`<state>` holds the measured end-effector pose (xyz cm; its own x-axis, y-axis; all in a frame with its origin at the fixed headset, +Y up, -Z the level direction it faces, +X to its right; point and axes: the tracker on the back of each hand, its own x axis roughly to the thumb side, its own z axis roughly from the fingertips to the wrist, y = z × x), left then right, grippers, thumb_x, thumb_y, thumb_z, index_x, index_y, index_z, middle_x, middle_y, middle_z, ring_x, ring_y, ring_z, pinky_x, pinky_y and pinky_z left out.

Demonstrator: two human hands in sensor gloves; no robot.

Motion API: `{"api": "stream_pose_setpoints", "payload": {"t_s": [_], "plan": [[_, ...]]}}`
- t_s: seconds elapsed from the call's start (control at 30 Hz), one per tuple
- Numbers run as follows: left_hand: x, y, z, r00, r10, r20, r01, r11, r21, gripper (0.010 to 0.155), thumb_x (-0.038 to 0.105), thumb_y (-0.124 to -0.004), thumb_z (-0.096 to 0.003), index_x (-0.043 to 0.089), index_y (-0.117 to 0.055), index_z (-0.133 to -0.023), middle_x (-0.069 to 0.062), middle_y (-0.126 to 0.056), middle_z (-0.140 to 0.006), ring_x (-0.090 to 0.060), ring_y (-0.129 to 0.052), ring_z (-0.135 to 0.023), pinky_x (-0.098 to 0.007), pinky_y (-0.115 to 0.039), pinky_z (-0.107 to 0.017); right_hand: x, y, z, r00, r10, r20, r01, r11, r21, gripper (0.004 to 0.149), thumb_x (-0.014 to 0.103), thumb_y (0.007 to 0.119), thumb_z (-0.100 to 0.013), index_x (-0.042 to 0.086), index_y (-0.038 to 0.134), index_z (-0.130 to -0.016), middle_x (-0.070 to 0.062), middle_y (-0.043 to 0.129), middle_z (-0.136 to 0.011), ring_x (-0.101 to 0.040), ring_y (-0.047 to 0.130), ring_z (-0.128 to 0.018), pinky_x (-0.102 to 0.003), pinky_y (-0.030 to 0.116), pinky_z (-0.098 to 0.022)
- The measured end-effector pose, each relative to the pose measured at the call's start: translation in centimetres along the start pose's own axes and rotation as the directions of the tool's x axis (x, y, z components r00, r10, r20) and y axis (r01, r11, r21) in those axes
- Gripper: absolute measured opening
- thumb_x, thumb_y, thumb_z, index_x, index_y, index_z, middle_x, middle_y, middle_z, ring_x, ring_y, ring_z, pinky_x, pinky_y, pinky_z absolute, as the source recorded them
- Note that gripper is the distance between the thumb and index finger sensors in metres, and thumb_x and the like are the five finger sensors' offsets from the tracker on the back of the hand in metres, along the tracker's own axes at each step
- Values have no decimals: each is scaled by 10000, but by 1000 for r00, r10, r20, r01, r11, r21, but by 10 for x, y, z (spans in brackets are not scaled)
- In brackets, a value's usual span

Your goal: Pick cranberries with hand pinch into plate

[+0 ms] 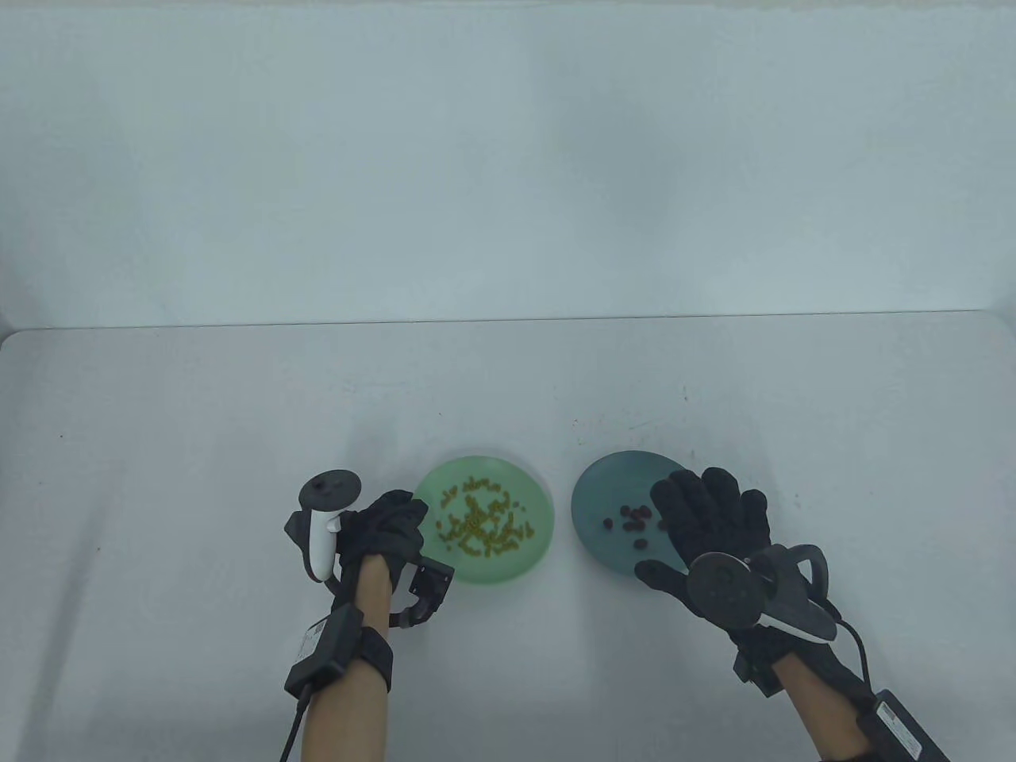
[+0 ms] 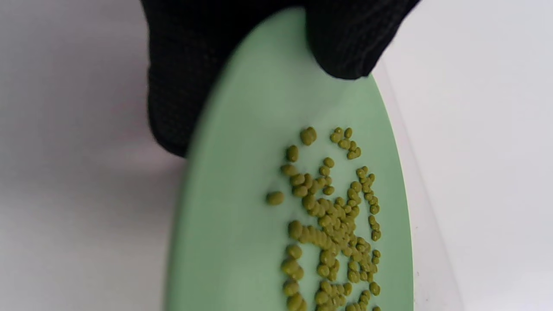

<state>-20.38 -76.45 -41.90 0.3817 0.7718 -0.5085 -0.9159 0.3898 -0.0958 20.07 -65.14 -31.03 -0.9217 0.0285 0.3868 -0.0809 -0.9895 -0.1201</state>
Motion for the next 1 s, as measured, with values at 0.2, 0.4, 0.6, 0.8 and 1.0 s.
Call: {"api": "stream_pose_setpoints", "payload": {"t_s": [0.2,0.4,0.6,0.8,1.0], "plan": [[2,-3,-3,1000,-9,0,9,1000,-1,487,277,-743,-571,86,-713,-1018,-179,-911,-831,-282,-1102,-588,-309,-979,-433,-1,0,0,1000,-1,0,1,1000,-3,888,698,451,-514,156,293,-1199,-157,367,-1261,-539,376,-1129,-728,363,-748],[3,-4,-4,1000,-25,4,25,1000,10,485,281,-746,-571,87,-718,-1015,-174,-912,-829,-280,-1104,-579,-307,-977,-432,0,0,1,1000,1,2,-1,1000,0,886,698,451,-514,157,299,-1199,-156,375,-1260,-540,383,-1128,-729,368,-746],[15,-6,-3,974,-225,26,222,972,82,470,277,-730,-578,71,-737,-1000,-147,-931,-797,-235,-1116,-518,-280,-983,-397,0,0,1,1000,4,3,-4,1000,-4,885,698,452,-513,158,301,-1198,-156,375,-1260,-542,380,-1128,-729,367,-747],[33,-11,-5,824,-566,1,556,810,184,459,308,-735,-569,95,-778,-973,-70,-967,-703,-188,-1094,-413,-300,-946,-339,0,1,1,1000,9,4,-9,1000,-1,884,698,451,-514,159,302,-1198,-156,378,-1260,-542,379,-1129,-729,367,-746],[41,-20,-11,729,-684,-7,668,710,221,448,357,-767,-549,130,-820,-932,-25,-981,-633,-173,-1080,-344,-304,-925,-318,1,2,1,1000,6,9,-6,1000,1,877,695,453,-515,164,310,-1198,-151,393,-1259,-538,392,-1130,-730,369,-746]]}}
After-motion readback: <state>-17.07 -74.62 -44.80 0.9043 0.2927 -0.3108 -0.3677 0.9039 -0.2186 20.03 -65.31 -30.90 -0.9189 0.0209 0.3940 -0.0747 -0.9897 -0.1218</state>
